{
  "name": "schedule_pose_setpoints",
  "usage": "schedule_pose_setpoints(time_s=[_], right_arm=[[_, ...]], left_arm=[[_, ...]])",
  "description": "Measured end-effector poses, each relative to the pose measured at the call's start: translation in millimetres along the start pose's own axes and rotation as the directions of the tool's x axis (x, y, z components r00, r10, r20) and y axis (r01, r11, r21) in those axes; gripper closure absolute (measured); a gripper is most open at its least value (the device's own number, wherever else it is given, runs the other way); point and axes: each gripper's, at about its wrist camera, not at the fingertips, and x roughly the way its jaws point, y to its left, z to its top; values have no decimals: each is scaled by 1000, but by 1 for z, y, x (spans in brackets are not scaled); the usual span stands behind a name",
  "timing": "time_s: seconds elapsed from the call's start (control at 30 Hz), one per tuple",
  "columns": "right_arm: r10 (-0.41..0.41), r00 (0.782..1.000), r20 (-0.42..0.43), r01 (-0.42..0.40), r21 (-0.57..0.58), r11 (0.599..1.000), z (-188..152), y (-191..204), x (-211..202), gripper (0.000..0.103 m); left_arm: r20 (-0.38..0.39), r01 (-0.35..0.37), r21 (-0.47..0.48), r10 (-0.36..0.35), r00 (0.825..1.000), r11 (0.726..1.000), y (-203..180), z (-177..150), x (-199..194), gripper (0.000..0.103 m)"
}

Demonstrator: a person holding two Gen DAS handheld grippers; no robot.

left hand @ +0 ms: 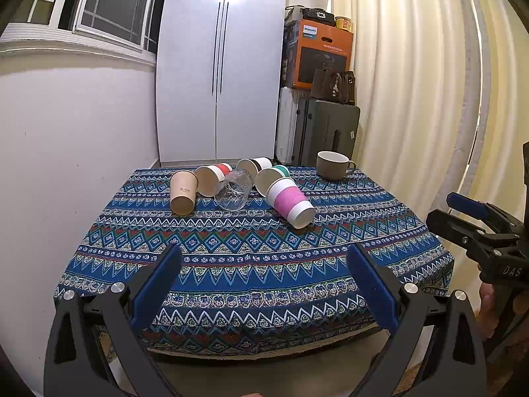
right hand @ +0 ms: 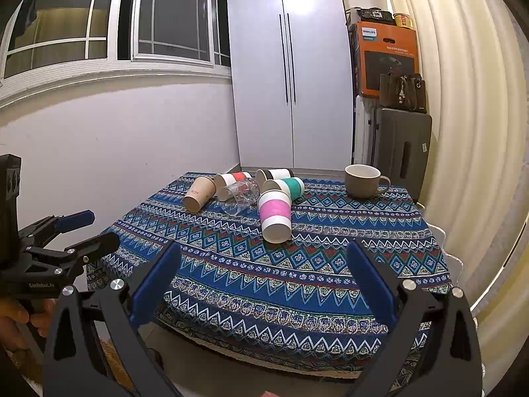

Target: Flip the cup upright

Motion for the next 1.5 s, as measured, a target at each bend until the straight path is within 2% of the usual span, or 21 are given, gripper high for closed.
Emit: schedule_pose_setpoints(time_s=[0.37,0.53,0.7,0.93,1.1,1.23,1.27,1.33,1.37,1.5], right_arm=[[7,1000,-11,-7,-4,1000,4,1,4,5],[8,1000,-15,-8,-9,1000,13,-6,11,5],[7,1000,-22,-8,-61,998,37,-16,26,5],[124,990,-63,-134,-217,967,91,-18,70,5],[204,959,-197,-263,-352,898,124,-15,129,5],[251,909,-333,-367,-354,860,140,-15,180,5],[259,885,-387,-403,-358,842,142,-13,195,5],[259,857,-447,-445,-387,808,145,-9,214,5],[245,836,-490,-472,-415,778,147,-5,227,5],[172,789,-590,-528,-507,681,160,5,266,5]], left_arm=[[-11,4,-4,-4,1000,1000,1,5,3,6],[-27,11,-4,-11,1000,1000,6,19,11,6],[-47,14,5,-13,999,1000,17,44,26,6],[-53,6,25,-5,999,1000,31,81,58,6],[-65,-4,21,6,998,1000,41,93,83,6],[-79,-12,-10,12,997,1000,54,99,104,6],[-85,-12,-16,10,996,1000,57,100,109,6],[-99,-16,-19,14,995,1000,61,103,121,6],[-100,-21,-20,19,995,1000,63,105,126,6],[-104,-10,-62,3,995,998,72,109,141,6]])
